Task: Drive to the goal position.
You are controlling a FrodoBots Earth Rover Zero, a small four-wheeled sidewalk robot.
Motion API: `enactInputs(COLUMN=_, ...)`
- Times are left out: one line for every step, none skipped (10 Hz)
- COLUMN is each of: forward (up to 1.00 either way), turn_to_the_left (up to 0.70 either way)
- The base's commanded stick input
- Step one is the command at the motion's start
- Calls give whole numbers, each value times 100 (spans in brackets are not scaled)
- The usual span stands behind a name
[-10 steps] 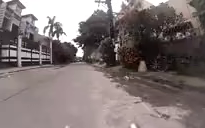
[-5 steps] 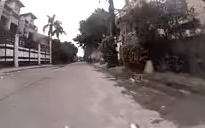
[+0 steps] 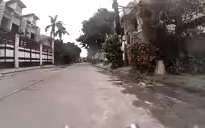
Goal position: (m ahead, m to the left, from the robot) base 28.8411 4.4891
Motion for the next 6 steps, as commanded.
enactInputs(forward=100, turn_to_the_left=8)
enactInputs(forward=100, turn_to_the_left=0)
enactInputs(forward=100, turn_to_the_left=0)
enactInputs(forward=100, turn_to_the_left=2)
enactInputs(forward=100, turn_to_the_left=27)
enactInputs(forward=100, turn_to_the_left=27)
